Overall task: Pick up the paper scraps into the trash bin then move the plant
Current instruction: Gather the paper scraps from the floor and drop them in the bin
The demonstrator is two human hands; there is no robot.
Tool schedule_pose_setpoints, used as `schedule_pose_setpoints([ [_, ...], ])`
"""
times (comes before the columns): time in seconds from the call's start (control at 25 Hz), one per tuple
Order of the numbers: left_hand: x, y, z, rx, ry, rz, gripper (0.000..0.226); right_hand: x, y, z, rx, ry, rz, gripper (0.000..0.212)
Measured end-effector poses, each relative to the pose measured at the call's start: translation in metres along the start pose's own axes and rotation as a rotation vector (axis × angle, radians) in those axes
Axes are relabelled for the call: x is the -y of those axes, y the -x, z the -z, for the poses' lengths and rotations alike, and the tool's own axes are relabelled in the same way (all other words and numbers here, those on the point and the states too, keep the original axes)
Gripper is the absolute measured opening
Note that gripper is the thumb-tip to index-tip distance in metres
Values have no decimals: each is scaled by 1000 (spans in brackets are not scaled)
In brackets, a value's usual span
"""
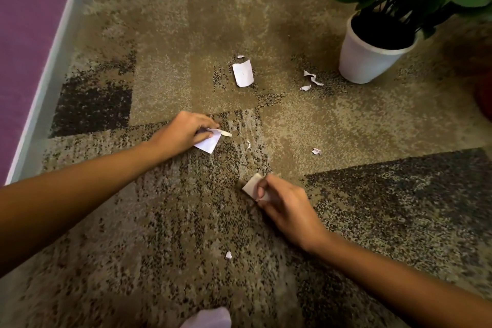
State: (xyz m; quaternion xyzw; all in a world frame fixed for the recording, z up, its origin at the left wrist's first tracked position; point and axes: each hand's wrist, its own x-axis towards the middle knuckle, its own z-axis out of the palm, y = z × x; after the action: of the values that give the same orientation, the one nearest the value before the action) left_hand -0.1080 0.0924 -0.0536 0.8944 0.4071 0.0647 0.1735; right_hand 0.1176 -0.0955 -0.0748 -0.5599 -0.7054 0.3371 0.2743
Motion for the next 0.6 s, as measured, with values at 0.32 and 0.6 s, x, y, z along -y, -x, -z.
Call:
schedule_pose_setpoints([
  [0.32, 5, -20, -8, -25, 50, -58, 17, -32, -76, 71, -418, 23, -208, 45],
  [0.6, 18, -4, -49, -81, -25, -132, 29, -87, -166, 122, -258, 370, -328, 16],
])
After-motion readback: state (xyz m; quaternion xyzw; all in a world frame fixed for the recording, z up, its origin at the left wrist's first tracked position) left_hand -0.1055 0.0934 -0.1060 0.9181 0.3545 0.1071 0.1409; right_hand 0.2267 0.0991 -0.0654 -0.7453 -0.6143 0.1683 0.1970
